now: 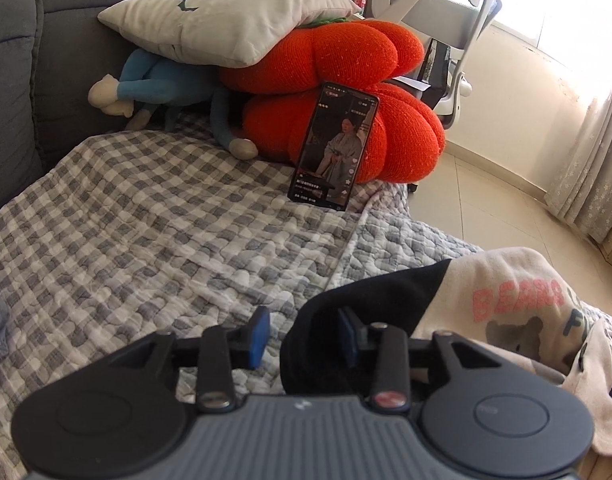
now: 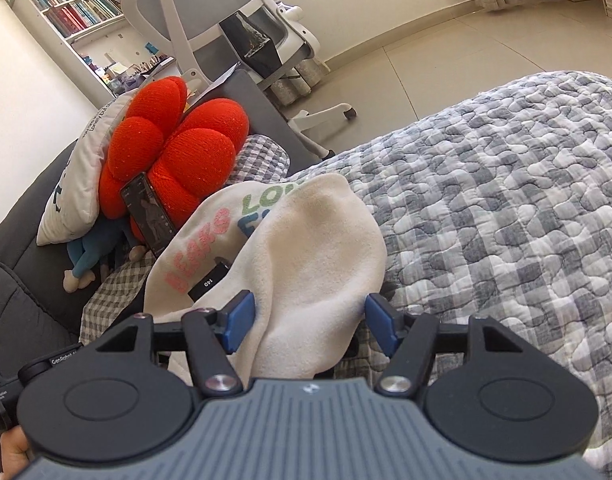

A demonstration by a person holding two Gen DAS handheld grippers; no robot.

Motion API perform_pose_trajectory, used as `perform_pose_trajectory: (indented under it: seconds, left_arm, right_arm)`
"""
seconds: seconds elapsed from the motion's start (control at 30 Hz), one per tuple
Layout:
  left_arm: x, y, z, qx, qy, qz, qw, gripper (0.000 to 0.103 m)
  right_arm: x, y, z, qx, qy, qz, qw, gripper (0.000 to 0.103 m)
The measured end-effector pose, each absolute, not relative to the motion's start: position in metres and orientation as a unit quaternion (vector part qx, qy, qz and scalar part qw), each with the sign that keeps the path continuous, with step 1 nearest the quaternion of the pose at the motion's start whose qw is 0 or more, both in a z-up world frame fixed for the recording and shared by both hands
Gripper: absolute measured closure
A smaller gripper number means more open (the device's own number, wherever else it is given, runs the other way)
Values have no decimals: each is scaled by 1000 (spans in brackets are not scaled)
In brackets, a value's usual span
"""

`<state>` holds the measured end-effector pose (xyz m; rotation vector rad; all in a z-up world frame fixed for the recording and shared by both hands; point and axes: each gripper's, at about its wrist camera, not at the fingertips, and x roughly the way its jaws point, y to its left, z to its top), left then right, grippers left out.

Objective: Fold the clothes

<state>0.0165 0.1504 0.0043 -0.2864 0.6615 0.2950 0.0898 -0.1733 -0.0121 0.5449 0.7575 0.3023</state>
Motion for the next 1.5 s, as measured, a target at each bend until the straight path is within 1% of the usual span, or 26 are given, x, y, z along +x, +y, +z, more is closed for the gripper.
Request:
perform_pose_trajectory:
  seconds: [0.07, 0.1, 0.13, 0.17, 0.23, 0.27, 0.43, 0.57, 0.83, 1.23, 1.3, 1.33, 1.37, 1.4, 1.43, 1.5]
  left_arm:
    - [16, 146, 6, -138, 320, 133, 928, 54]
    - [16, 144, 6, -135, 319, 128, 929, 50]
    - [16, 141, 7, -133, 319, 122, 930, 48]
    - [16, 138, 7, -130, 318, 115, 932, 47]
    - [16, 132, 8, -127, 317, 103, 934, 42]
    - [15, 130, 8, -125, 317, 97, 935, 41]
    - [14, 121, 10, -136, 316, 58, 937, 34]
    - [15, 120, 9, -163, 318, 25, 934, 32]
    - [18, 111, 9, -195, 317, -31, 928, 30]
    - [28, 80, 7, -194, 321, -153, 914, 30]
    - [32, 75, 5, -188, 328, -165, 911, 32]
    - [33, 73, 3, -187, 332, -170, 909, 39]
    - [35, 72, 2, -186, 336, -173, 907, 44]
    - [36, 70, 1, -184, 341, -174, 906, 53]
    - [37, 69, 0, -179, 346, -171, 905, 69]
    - [38, 68, -2, -166, 354, -161, 906, 88]
  right_arm:
    - [91, -174, -13, 270, 363, 140, 881, 39]
    - [91, -174, -14, 274, 363, 141, 879, 49]
    - [91, -174, -14, 278, 364, 145, 877, 56]
    - [91, -174, -15, 281, 365, 149, 875, 66]
    - [90, -172, -14, 279, 366, 156, 874, 76]
    - [89, -171, -13, 275, 365, 157, 876, 83]
    - [81, -168, -3, 282, 351, 194, 872, 87]
    - [75, -160, 4, 296, 347, 252, 853, 88]
    - [67, -131, -4, 292, 387, 321, 814, 88]
    - [74, -97, -23, 264, 442, 359, 778, 89]
    - [75, -92, -25, 260, 447, 363, 775, 89]
    - [76, -90, -26, 259, 449, 364, 774, 89]
    - [76, -89, -26, 259, 449, 364, 774, 89]
    - [76, -89, -26, 260, 449, 363, 774, 89]
    - [76, -90, -25, 260, 449, 362, 775, 89]
    - [75, -93, -23, 264, 446, 360, 776, 88]
